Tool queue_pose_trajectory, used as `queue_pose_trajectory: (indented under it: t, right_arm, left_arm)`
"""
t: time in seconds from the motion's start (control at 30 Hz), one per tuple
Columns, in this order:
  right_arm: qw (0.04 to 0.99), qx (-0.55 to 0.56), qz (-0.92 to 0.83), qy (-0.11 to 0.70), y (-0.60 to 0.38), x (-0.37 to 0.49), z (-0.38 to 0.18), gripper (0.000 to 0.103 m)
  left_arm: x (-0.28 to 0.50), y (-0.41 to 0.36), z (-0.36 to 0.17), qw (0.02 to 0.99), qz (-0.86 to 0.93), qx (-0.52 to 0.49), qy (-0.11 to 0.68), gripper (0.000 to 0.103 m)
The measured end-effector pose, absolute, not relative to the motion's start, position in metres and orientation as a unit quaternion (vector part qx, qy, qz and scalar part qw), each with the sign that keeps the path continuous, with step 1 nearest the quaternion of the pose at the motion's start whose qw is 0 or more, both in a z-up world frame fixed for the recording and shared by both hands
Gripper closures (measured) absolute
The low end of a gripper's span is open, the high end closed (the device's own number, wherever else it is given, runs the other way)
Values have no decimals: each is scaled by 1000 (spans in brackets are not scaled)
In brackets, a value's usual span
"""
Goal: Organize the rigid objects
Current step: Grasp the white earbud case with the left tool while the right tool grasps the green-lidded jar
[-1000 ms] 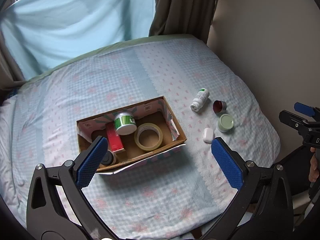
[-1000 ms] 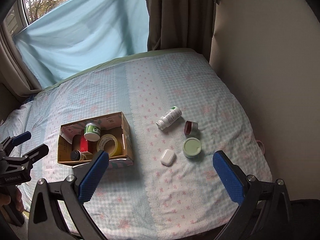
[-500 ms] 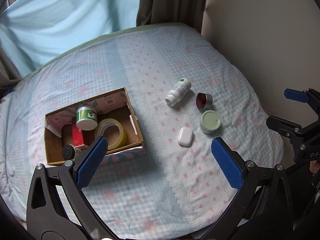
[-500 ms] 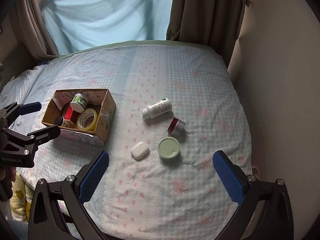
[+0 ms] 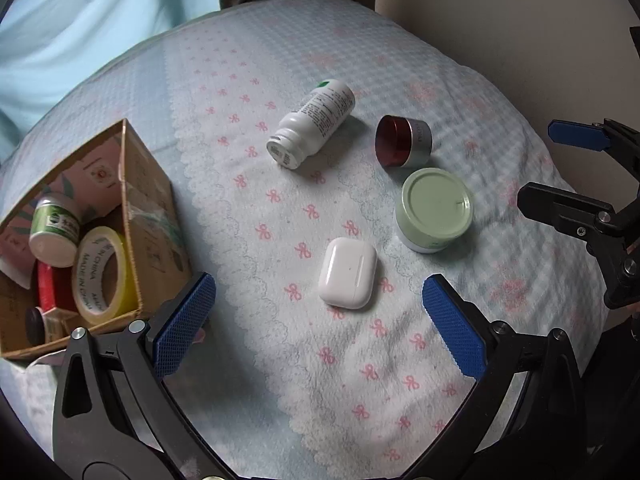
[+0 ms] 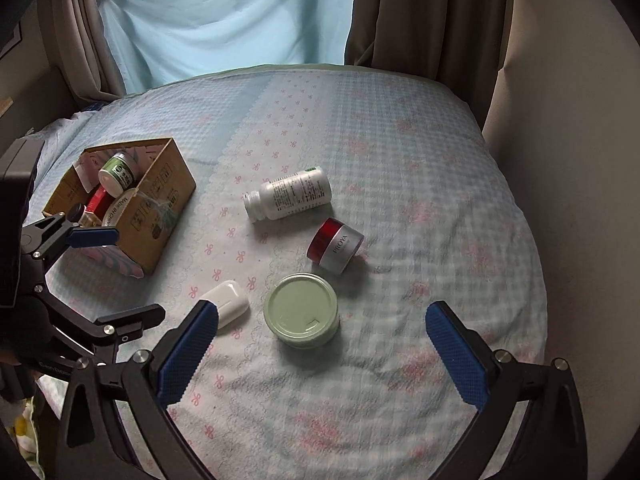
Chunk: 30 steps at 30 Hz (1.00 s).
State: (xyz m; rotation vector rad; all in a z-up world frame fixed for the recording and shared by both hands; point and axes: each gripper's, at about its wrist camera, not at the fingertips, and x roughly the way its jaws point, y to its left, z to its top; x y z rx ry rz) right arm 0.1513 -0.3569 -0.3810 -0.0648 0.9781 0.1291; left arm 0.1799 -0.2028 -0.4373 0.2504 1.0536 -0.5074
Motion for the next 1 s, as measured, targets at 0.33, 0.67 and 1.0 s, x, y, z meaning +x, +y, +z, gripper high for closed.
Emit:
queue_pose_trajectory:
  t: [0.33,0.67,1.0]
  right_arm:
    - [880,-33,93,464,-354,165,-462,4]
    - [877,-49,123,462,-343,180,-494,17]
    - [867,-77,134,474,-337,187,-503,35]
  left_arm:
    - [185,-224,-506,821,-281,156,471,12]
    - [189,-237,-518,811,-303,169,471,32]
    - [186,-242,-515,804,-302,178,479,61]
